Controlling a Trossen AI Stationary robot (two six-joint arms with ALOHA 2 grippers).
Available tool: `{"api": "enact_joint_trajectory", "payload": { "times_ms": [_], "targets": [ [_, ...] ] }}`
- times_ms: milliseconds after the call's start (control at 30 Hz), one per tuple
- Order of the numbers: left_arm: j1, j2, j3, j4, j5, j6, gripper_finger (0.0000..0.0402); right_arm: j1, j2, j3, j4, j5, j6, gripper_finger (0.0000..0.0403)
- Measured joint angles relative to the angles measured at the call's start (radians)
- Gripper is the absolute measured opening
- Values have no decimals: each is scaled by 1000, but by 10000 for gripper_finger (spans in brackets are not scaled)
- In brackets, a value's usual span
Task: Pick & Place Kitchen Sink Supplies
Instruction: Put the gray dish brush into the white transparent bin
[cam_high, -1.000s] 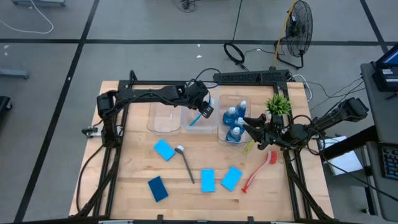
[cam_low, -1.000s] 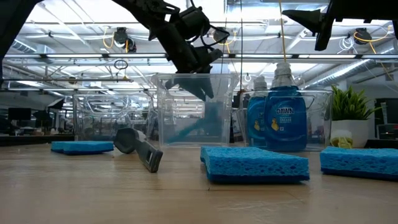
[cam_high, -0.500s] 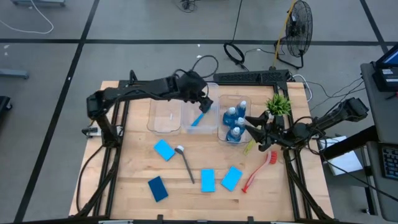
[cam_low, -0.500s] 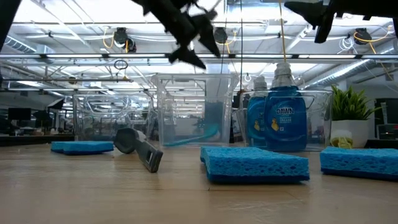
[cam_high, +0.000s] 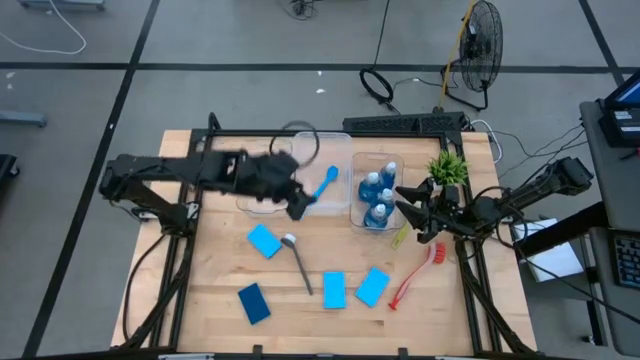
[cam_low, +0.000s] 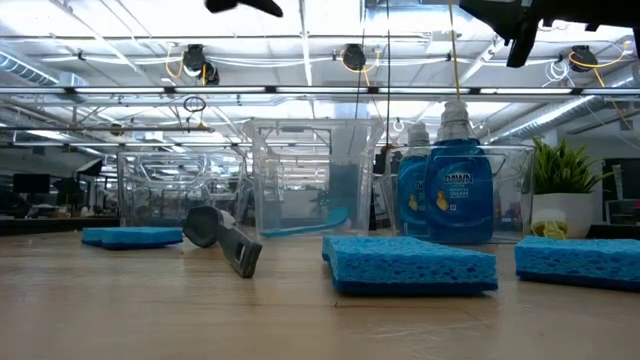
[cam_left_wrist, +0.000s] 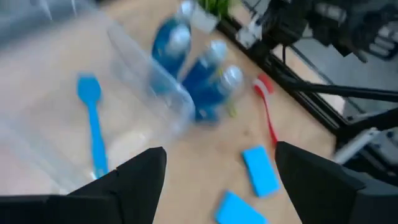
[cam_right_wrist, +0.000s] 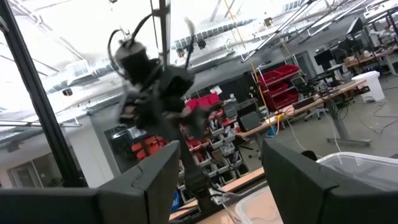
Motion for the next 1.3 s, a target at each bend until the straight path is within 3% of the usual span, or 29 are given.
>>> {"api": "enact_joint_trajectory", "payload": {
  "times_ms": [267, 433, 800, 1000, 1300],
  "targets": [
    [-163, 63, -9, -78, -51, -483, 276, 0, -1, 0, 2, 0, 2, 213],
    [-199, 142, -9, -120, -91, -670, 266, 0, -1, 0, 2, 0, 3, 213],
    [-183, 364, -10, -204, -61, -810, 267, 0, -1, 0, 2, -1, 4, 213],
    [-173, 467, -10, -285, 37, -858, 277, 0, -1, 0, -2, 0, 30, 213],
    [-173, 538, -59, -255, 100, -878, 274, 0, -2, 0, -20, 1, 24, 213]
  ]
}}
